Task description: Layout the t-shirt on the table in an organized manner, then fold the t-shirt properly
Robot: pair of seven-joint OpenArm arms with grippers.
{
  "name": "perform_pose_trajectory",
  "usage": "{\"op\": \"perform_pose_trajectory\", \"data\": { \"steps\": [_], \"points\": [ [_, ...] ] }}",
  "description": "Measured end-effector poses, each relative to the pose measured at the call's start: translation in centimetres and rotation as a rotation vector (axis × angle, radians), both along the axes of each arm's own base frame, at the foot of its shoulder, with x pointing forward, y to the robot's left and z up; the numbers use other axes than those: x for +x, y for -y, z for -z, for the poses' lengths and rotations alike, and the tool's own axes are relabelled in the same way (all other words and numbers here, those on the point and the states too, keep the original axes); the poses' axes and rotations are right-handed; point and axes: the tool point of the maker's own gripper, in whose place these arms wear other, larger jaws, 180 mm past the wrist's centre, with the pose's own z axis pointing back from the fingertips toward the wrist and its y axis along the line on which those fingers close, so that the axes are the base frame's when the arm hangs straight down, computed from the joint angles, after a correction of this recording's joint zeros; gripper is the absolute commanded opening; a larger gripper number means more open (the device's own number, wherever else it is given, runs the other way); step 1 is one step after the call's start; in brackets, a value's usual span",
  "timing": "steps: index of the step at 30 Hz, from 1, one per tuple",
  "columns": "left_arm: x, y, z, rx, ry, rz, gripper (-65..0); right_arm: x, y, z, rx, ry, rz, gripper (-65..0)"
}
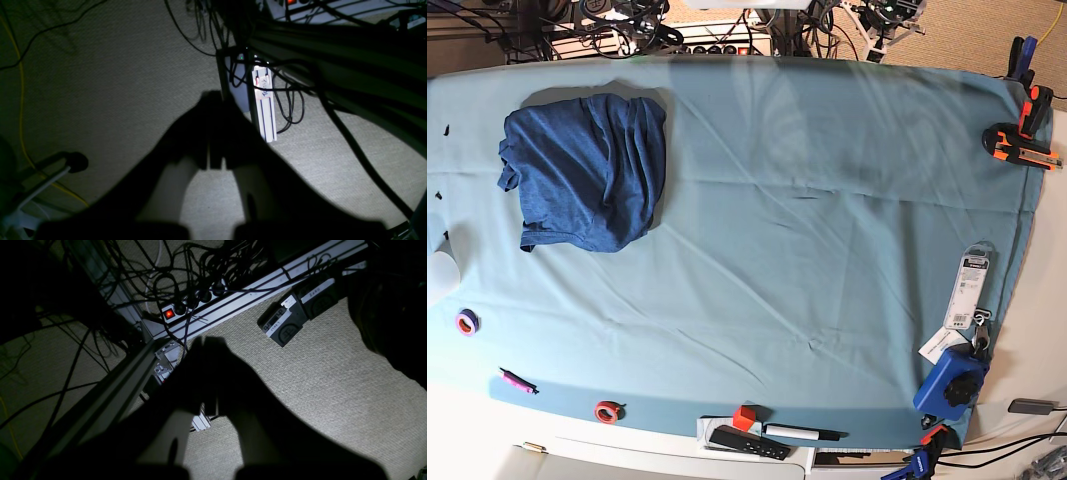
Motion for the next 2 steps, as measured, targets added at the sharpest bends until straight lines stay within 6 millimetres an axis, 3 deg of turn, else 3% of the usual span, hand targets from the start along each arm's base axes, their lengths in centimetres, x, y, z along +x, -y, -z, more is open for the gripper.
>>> {"op": "perform_pose_trajectory", "data": {
  "steps": [2],
  "points": [
    [0.03, -0.01, 0.00, 0.000, 0.000, 0.000, -65.0, -0.02, 0.00, 0.00, 0.000, 0.000, 0.000, -65.0]
  ]
}}
